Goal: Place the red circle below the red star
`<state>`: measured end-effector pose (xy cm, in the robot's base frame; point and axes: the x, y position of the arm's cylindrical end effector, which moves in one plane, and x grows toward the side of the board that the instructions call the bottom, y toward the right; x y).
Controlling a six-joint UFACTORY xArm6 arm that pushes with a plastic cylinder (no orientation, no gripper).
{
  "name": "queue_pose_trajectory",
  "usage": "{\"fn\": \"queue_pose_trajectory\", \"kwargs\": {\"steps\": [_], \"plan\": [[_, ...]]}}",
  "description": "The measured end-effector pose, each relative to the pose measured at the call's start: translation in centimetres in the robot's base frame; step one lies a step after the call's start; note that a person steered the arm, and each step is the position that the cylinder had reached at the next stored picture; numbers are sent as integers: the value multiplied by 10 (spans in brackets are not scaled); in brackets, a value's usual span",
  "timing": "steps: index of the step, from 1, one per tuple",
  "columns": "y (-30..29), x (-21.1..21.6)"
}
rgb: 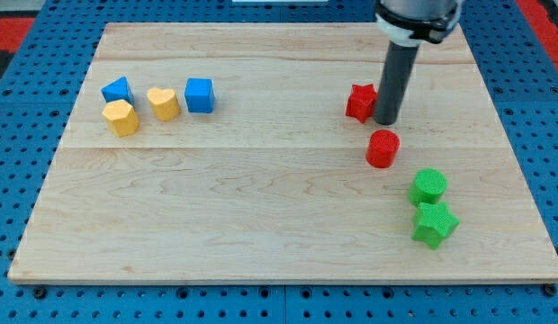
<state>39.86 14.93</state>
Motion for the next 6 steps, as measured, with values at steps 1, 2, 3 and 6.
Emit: {"fn": "queue_pose_trajectory", "kwargs": {"steps": [1,2,3,6], "plan": [[64,26],[63,78],[18,69],[-91,93]]}}
